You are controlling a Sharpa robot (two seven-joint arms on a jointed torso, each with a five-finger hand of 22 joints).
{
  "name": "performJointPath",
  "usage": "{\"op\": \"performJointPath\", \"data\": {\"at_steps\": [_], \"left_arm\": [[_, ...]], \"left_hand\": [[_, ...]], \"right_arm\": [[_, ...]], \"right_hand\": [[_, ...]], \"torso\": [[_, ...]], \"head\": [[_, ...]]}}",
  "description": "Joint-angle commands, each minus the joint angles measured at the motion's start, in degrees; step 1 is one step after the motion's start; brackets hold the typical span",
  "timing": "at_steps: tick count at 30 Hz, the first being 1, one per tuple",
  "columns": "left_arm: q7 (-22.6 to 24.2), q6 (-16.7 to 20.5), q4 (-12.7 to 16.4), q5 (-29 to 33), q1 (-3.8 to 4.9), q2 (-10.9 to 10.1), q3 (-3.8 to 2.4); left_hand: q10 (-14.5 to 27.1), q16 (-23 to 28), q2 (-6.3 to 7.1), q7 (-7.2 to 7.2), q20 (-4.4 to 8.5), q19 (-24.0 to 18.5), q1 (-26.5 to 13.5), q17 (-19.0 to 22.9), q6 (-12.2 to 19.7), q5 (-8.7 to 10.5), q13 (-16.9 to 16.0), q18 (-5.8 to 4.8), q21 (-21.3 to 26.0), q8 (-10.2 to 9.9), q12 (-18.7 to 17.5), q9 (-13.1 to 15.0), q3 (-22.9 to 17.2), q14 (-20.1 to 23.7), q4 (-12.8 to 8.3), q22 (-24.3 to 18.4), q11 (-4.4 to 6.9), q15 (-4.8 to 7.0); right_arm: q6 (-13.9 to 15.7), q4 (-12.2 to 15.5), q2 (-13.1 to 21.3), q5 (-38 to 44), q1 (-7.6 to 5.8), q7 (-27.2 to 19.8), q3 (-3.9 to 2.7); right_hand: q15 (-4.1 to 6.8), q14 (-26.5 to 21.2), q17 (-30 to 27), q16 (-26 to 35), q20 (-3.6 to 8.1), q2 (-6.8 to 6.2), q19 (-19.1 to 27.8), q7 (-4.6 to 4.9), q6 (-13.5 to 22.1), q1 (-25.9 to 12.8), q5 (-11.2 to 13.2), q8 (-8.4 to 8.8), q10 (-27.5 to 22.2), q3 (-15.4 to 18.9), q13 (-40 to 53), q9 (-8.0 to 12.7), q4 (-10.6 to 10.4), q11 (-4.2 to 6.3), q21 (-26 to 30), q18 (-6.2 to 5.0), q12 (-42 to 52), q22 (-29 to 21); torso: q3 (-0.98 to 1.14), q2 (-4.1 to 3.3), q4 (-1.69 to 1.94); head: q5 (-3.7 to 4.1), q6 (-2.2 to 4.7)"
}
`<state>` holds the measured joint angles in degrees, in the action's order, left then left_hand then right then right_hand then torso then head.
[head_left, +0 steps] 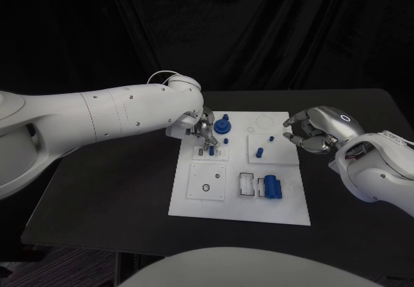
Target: Assemble the parts on the task board
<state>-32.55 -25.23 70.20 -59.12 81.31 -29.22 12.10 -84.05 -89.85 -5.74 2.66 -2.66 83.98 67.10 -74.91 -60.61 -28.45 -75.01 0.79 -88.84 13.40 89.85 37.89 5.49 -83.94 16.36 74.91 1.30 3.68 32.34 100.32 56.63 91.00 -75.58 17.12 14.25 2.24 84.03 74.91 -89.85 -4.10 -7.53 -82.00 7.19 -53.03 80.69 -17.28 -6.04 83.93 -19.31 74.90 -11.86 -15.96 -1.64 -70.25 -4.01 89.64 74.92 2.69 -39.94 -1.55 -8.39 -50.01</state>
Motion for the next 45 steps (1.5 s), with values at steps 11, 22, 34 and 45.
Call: {"op": "performJointPath", "data": {"at_steps": [11,22,34,45], "left_arm": [[-1.3,-1.0,0.1,6.9,-0.18,0.0,-0.04],[-1.7,-0.6,0.3,7.1,-0.21,0.0,-0.03],[-2.4,-0.5,0.0,4.9,-0.24,-0.1,-0.03],[-2.3,-0.2,0.4,4.6,-0.33,-0.2,-0.03]], "left_hand": [[-5.9,-0.2,1.04,0.57,-0.57,3.5,0.8,-15.1,0.4,0.54,-15.0,0.13,0.9,-1.0,0.2,0.8,-2.0,-6.1,0.0,13.8,-0.61,-0.42],[-5.9,-0.2,1.40,0.19,-0.53,4.0,1.8,-15.1,-0.3,0.59,-15.0,-0.06,0.5,-0.7,0.2,1.6,-3.5,-6.1,-0.6,14.1,-0.38,-0.30],[-5.9,-0.2,2.28,-0.26,-0.15,4.5,3.1,-15.1,-0.8,-0.18,-15.0,-0.21,0.2,-0.4,0.2,3.0,-6.3,-6.1,-1.3,14.3,0.05,0.10],[-5.9,-0.2,4.24,-0.44,0.16,4.4,3.3,-15.1,-0.6,-3.78,-15.0,-0.17,0.3,-0.3,0.2,5.2,-11.3,-6.1,-2.1,14.3,0.28,0.37]], "right_arm": [[0.1,0.1,0.1,0.1,0.10,0.1,-0.04],[-0.2,0.0,-0.1,0.1,0.11,0.2,-0.04],[-0.6,-0.1,-0.1,0.1,0.11,0.5,-0.04],[-0.7,-0.1,-0.1,0.1,0.11,0.6,-0.04]], "right_hand": [[-0.55,6.0,15.1,-0.1,-0.33,-0.07,0.1,-0.10,-0.5,0.5,-0.3,-0.19,6.1,-0.4,15.1,0.1,0.0,-0.48,0.3,-0.31,0.4,9.4],[-0.55,6.0,15.1,-0.1,-0.35,0.04,0.1,-0.11,-0.6,0.5,-0.5,-0.21,6.1,-0.5,15.1,0.1,0.0,-0.48,0.3,-0.32,0.4,9.3],[-0.57,6.0,15.1,-0.1,-0.37,0.12,0.2,-0.14,-1.0,0.5,-0.6,-0.30,6.1,-0.7,15.1,0.2,-0.1,-0.50,0.6,-0.37,0.4,9.3],[-0.57,6.0,15.1,-0.1,-0.37,0.12,0.3,-0.14,-1.0,0.5,-0.6,-0.31,6.1,-0.7,15.1,0.2,-0.1,-0.49,0.7,-0.41,0.4,9.2]], "torso": [[-0.02,-0.03,0.02],[0.01,-0.01,0.02],[0.00,-0.01,0.00],[0.03,-0.03,0.03]], "head": [[-0.02,0.01],[-0.08,0.01],[-0.08,0.01],[-0.14,0.01]]}}
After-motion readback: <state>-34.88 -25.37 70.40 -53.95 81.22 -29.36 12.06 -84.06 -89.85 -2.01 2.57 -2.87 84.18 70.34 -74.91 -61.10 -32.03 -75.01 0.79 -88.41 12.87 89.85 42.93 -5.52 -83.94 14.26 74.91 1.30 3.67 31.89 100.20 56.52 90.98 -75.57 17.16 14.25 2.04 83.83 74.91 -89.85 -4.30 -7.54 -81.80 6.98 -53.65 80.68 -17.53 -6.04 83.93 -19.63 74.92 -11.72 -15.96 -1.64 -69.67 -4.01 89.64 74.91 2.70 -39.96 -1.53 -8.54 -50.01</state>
